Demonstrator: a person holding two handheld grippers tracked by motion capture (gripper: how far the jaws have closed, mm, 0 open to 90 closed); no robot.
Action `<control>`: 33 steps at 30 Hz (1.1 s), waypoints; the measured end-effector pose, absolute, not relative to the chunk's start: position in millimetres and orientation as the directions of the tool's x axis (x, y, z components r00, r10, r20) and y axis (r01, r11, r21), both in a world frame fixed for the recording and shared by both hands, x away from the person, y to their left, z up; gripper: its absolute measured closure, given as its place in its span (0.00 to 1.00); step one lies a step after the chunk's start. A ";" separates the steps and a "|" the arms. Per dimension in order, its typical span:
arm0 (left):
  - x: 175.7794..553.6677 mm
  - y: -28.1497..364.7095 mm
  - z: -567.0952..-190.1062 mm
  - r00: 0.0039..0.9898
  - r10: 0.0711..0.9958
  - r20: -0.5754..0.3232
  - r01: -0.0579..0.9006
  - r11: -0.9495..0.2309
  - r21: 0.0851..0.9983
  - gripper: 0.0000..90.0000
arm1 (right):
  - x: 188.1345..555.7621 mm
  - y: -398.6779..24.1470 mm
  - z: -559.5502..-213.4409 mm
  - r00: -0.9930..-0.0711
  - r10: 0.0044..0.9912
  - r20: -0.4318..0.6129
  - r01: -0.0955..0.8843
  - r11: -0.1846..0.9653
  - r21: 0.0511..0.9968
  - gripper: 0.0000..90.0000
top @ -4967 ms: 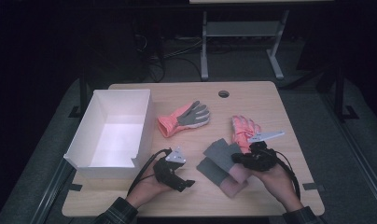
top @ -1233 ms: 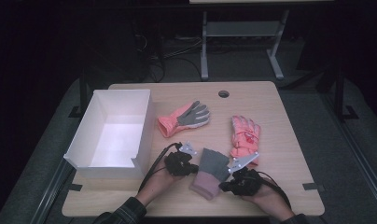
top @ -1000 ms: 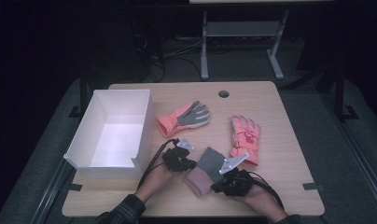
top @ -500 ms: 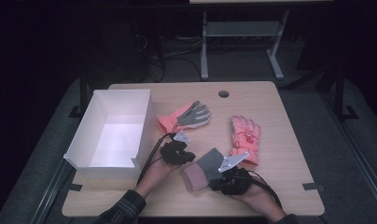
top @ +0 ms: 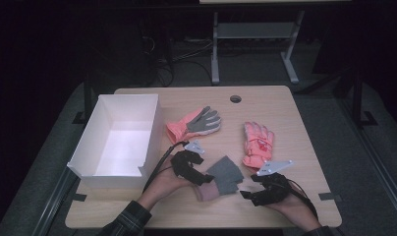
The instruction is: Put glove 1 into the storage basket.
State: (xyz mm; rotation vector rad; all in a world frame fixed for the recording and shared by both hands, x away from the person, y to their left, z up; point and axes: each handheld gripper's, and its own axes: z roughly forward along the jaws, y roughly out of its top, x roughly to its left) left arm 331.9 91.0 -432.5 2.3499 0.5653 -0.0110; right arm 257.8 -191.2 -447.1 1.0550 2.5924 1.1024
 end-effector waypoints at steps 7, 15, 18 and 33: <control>329.3 72.3 -443.2 0.921 0.365 -0.138 0.368 -0.695 0.618 0.14 | 250.9 -211.5 -448.9 -0.696 0.707 0.127 0.575 0.443 0.688 0.16; 330.9 65.0 -457.8 0.918 0.362 -0.165 0.385 -0.704 0.597 0.14 | 251.4 -212.6 -452.7 -0.679 0.724 0.123 0.584 0.431 0.688 0.15; 330.0 64.8 -460.8 0.912 0.371 -0.176 0.398 -0.695 0.599 0.14 | 251.3 -212.3 -452.7 -0.678 0.726 0.116 0.580 0.432 0.690 0.15; 324.7 64.3 -456.7 0.924 0.325 -0.200 0.379 -0.712 0.591 0.50 | 252.9 -215.7 -451.1 -0.660 0.744 0.108 0.578 0.411 0.705 0.15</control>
